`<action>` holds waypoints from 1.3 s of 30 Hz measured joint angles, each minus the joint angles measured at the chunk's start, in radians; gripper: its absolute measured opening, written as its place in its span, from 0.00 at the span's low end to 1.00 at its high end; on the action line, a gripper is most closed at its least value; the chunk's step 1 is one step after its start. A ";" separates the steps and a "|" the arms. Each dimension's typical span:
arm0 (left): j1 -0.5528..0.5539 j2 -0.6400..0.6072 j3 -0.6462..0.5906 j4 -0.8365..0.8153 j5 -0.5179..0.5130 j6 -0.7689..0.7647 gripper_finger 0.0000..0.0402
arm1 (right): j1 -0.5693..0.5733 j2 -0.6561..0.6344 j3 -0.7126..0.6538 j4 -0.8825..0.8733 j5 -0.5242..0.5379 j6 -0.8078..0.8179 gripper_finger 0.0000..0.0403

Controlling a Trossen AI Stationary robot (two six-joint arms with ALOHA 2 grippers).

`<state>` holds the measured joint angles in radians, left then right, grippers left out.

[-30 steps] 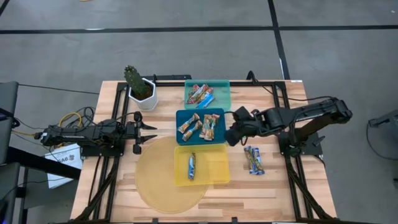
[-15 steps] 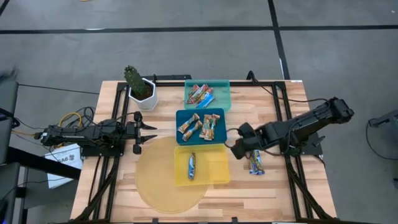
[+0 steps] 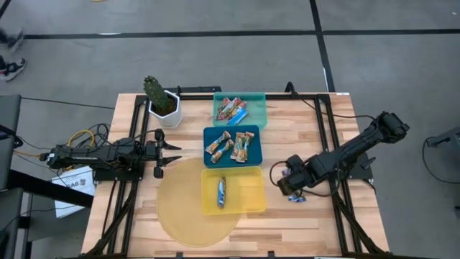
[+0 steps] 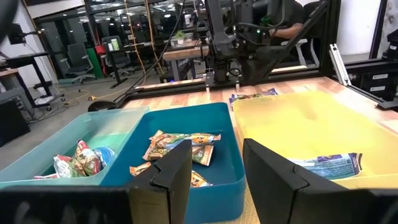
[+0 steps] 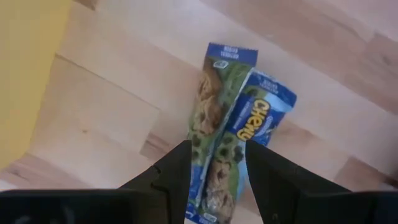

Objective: Pick and place Granola Bars by type
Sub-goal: Put the blue granola bar into the yellow bin

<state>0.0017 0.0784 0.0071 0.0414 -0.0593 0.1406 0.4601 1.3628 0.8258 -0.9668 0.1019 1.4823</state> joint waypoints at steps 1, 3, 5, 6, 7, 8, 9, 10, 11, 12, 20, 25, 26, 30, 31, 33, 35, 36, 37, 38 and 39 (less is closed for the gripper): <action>0.000 0.000 0.000 0.000 0.000 0.001 0.34 | 0.004 0.000 0.000 0.004 0.000 0.008 0.35; 0.000 0.000 0.000 0.000 0.000 -0.001 0.34 | 0.007 0.002 0.000 0.004 0.001 0.013 0.35; 0.000 0.000 0.000 0.000 0.000 -0.008 0.34 | 0.003 0.019 0.000 0.015 0.001 0.013 0.35; 0.000 0.000 0.000 0.000 0.000 -0.010 0.34 | 0.003 0.029 0.000 0.015 0.000 0.012 0.34; 0.000 0.000 0.000 0.000 0.000 -0.011 0.34 | 0.002 0.043 0.000 0.018 0.001 0.010 0.34; 0.000 0.000 0.000 0.000 0.000 -0.011 0.34 | 0.002 0.059 0.000 0.029 -0.002 0.005 0.34; 0.000 0.000 0.000 0.000 0.000 -0.011 0.34 | 0.003 0.076 0.000 0.041 -0.005 -0.004 0.35; 0.000 0.000 0.000 0.000 0.000 -0.011 0.34 | 0.003 0.092 0.000 0.050 -0.009 -0.014 0.35; 0.000 0.000 0.000 0.000 0.000 -0.009 0.34 | 0.003 0.107 0.000 0.062 -0.017 -0.019 0.35; 0.000 0.000 0.000 0.000 0.000 -0.006 0.34 | 0.002 0.123 0.000 0.076 -0.023 -0.023 0.35; 0.000 0.000 0.000 0.000 0.000 -0.006 0.34 | 0.002 0.216 0.000 0.127 -0.048 -0.025 0.36; 0.000 0.000 0.000 0.000 0.000 -0.006 0.34 | 0.002 0.247 0.001 0.146 -0.052 -0.042 0.34; 0.000 0.000 0.000 0.000 0.000 -0.005 0.34 | 0.002 0.249 0.000 0.144 -0.052 -0.042 0.33; 0.000 0.000 0.000 0.000 0.000 -0.010 0.34 | -0.007 0.256 0.001 0.152 -0.054 -0.044 0.28; 0.000 0.000 0.000 0.000 0.000 -0.008 0.34 | -0.008 0.255 0.001 0.156 -0.054 -0.044 0.26; 0.000 0.000 0.000 0.000 0.000 -0.005 0.34 | -0.012 0.255 0.001 0.160 -0.054 -0.046 0.21; 0.000 0.000 0.000 0.000 0.000 -0.008 0.34 | -0.018 0.255 0.001 0.164 -0.054 -0.051 0.16; 0.000 0.000 0.000 0.000 0.000 -0.009 0.34 | -0.019 0.255 0.001 0.165 -0.054 -0.051 0.14; 0.000 0.000 0.000 0.000 0.000 -0.009 0.34 | -0.019 0.255 0.001 0.168 -0.053 -0.051 0.11; 0.000 0.000 0.000 0.000 0.000 -0.006 0.34 | -0.018 0.255 0.001 0.170 -0.052 -0.051 0.09; 0.000 0.000 0.000 0.000 0.000 -0.003 0.34 | -0.018 0.255 0.001 0.172 -0.051 -0.051 0.07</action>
<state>0.0016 0.0784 0.0070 0.0414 -0.0593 0.1372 0.4423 1.6178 0.8268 -0.7946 0.0509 1.4310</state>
